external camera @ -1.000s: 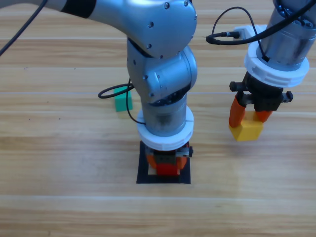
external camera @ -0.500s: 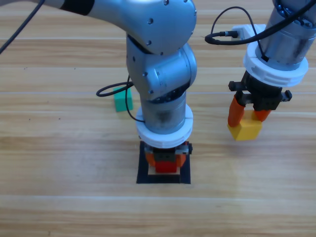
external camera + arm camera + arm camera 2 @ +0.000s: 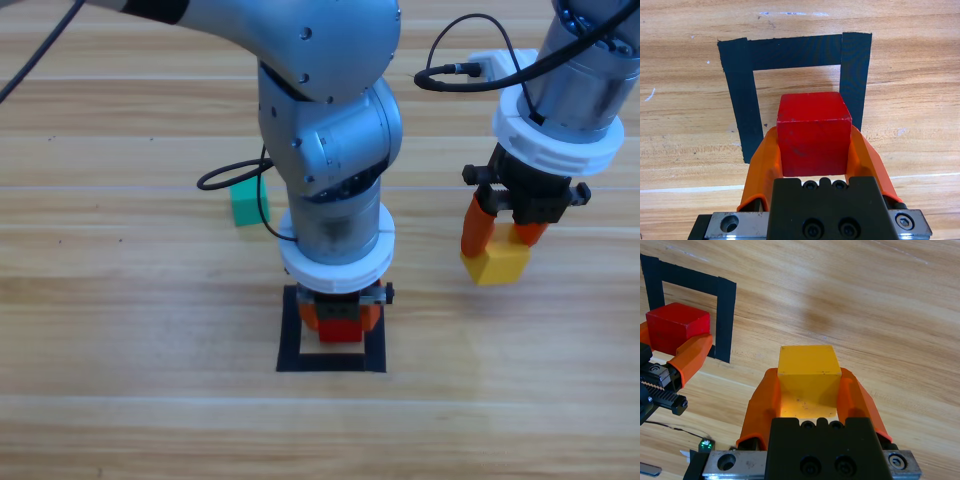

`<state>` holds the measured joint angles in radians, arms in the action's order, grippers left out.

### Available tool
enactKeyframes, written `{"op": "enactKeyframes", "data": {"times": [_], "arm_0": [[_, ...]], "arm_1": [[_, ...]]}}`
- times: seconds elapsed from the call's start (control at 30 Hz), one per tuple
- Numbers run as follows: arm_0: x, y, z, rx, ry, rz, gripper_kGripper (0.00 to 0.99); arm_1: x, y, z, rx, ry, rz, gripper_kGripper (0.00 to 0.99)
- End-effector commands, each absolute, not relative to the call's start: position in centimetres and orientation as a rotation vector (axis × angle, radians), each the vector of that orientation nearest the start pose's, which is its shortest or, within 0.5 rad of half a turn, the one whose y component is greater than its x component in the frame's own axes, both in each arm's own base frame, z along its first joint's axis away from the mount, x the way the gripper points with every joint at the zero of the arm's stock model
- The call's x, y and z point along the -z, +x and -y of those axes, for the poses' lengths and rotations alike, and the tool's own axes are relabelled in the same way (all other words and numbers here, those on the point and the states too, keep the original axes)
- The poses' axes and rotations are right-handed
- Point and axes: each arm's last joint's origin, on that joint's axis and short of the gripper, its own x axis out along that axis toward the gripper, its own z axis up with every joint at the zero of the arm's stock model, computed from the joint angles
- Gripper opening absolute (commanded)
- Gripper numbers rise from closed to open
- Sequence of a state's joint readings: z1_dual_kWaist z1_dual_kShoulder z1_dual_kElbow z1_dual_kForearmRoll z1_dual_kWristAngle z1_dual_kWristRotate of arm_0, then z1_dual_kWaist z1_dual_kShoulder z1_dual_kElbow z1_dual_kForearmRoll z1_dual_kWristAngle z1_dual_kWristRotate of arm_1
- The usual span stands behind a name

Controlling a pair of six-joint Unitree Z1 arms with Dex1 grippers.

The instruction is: Stack the blocks in the rectangular block: red at the bottom, yellow in the middle, green on top

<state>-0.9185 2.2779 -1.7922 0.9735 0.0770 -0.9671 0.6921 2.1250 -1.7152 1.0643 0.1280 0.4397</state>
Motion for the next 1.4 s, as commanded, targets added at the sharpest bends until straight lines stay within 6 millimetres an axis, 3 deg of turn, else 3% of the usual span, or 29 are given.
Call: {"op": "enactKeyframes", "data": {"times": [0.03,0.47,0.57,0.63,0.7,0.73,1.0,1.13,1.2,1.4], "arm_0": [[-17.6,29.0,36.0,-0.072,-0.050,-1.467,0.000],[-17.4,29.1,36.0,-0.075,-0.047,-1.469,0.005],[-17.3,29.0,36.0,-0.076,-0.046,-1.470,0.055],[-17.3,29.0,36.0,-0.076,-0.046,-1.470,0.232],[-17.6,28.9,36.0,-0.071,-0.049,-1.467,0.877],[-17.8,28.9,35.9,-0.072,-0.050,-1.464,0.985],[-19.4,28.7,35.5,-0.057,-0.060,-1.445,0.990],[-21.8,28.6,35.4,-0.026,-0.088,-1.408,0.990],[-23.7,28.6,35.3,-0.007,-0.095,-1.388,0.990],[-32.8,28.1,34.1,0.035,-0.133,-1.285,0.990]], "arm_1": [[-26.6,31.7,-25.6,-0.336,-0.030,-1.510,0.000],[-26.6,31.7,-25.5,-0.336,-0.030,-1.510,0.000],[-26.6,31.7,-25.5,-0.337,-0.031,-1.510,0.000],[-26.6,31.7,-25.5,-0.339,-0.033,-1.510,0.000],[-26.6,31.7,-25.5,-0.340,-0.034,-1.509,0.000],[-26.6,31.7,-25.5,-0.340,-0.034,-1.509,0.000],[-26.7,31.6,-25.5,-0.342,-0.032,-1.507,0.000],[-27.1,31.5,-25.3,-0.329,-0.025,-1.496,0.000],[-27.3,31.4,-25.2,-0.311,-0.023,-1.489,0.000],[-27.6,31.0,-25.2,-0.255,-0.035,-1.462,0.000]]}}
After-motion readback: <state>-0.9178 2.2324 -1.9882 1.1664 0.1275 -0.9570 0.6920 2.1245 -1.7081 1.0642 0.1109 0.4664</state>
